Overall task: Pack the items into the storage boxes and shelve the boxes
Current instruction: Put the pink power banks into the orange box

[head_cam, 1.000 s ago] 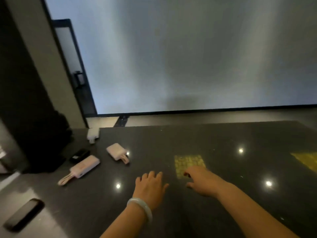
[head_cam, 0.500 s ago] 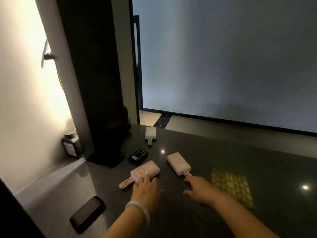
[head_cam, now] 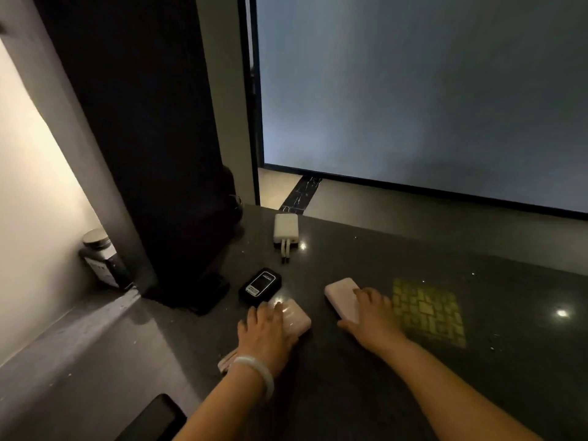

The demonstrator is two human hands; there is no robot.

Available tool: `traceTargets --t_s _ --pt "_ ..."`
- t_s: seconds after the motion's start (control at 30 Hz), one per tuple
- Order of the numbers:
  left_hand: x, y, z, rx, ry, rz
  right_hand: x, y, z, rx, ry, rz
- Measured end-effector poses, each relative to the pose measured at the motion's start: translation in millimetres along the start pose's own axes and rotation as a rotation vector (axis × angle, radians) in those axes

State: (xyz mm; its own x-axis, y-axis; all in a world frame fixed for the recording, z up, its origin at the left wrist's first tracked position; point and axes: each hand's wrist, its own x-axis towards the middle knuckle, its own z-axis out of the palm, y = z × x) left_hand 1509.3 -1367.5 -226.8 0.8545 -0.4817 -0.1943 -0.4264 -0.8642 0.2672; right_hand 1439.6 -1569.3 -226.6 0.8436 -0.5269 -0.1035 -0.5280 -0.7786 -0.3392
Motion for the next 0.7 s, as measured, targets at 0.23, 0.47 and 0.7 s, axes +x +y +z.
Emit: traceTargets --t_s 0.23,0.47,0.7 --pt "15.9 -6.5 9.9 -0.002 0.039 0.005 36.5 -1.1 19.3 -0.027 -0.005 0.005" --pt "17.8 -5.6 18.7 -0.071 0.072 -0.059 31.1 1.0 23.6 -0.034 0.053 0.053" --pt "-8.2 8.2 25.3 -0.157 0.035 -0.056 -13.2 10.7 21.3 0.002 0.051 0.162"
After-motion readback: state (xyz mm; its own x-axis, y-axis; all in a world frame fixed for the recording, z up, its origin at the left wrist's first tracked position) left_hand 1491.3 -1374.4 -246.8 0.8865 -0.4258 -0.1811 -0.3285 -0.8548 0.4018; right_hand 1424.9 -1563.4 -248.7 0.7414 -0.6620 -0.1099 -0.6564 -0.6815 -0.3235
